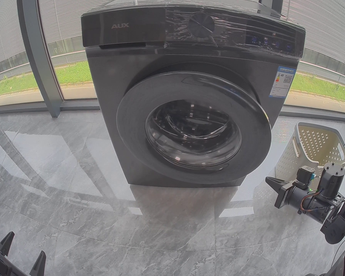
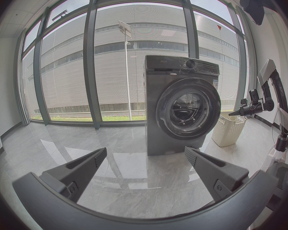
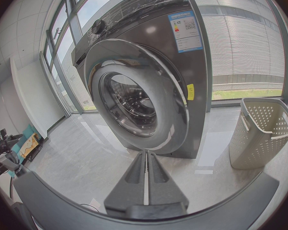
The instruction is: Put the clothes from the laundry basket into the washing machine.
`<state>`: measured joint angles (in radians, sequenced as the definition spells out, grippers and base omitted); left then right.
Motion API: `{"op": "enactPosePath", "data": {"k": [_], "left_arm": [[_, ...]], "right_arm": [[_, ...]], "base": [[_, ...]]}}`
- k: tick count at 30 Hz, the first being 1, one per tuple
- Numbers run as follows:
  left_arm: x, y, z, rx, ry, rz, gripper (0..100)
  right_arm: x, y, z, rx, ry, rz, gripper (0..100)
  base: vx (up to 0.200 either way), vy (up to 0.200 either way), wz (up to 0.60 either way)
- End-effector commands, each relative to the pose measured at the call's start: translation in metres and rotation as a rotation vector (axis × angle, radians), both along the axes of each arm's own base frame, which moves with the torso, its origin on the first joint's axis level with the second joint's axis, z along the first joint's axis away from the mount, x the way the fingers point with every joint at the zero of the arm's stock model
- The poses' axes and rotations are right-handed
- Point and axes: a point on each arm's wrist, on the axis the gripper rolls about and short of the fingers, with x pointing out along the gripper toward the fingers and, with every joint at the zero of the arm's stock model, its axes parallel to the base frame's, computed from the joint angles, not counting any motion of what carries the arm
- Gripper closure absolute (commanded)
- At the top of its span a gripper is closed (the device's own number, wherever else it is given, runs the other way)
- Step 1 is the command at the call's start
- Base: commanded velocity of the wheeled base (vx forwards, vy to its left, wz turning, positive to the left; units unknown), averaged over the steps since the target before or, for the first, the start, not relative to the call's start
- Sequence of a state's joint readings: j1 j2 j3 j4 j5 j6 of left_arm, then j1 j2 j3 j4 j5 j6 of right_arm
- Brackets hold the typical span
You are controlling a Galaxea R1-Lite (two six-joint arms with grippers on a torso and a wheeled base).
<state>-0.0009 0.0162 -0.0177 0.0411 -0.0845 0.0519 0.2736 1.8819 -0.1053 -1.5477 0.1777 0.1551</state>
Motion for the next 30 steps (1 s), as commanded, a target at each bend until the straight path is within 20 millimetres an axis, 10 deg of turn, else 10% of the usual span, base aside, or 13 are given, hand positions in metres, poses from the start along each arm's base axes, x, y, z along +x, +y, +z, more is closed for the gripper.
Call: {"op": "enactPosePath", "data": {"k": [1, 30], "left_arm": [[0.0, 0.0, -0.005, 0.0, 0.002, -0.001, 0], [0.0, 0.0, -0.005, -0.003, 0.002, 0.0, 0]], "right_arm": [[-0.008, 0.006, -0.001, 0.002, 0.013, 0.051, 100], [-0.014, 0.025, -0.001, 0.016, 0.021, 0.158, 100]], "base": [[0.0, 0.0, 0.0], [0.145, 0.0, 0.0]]}}
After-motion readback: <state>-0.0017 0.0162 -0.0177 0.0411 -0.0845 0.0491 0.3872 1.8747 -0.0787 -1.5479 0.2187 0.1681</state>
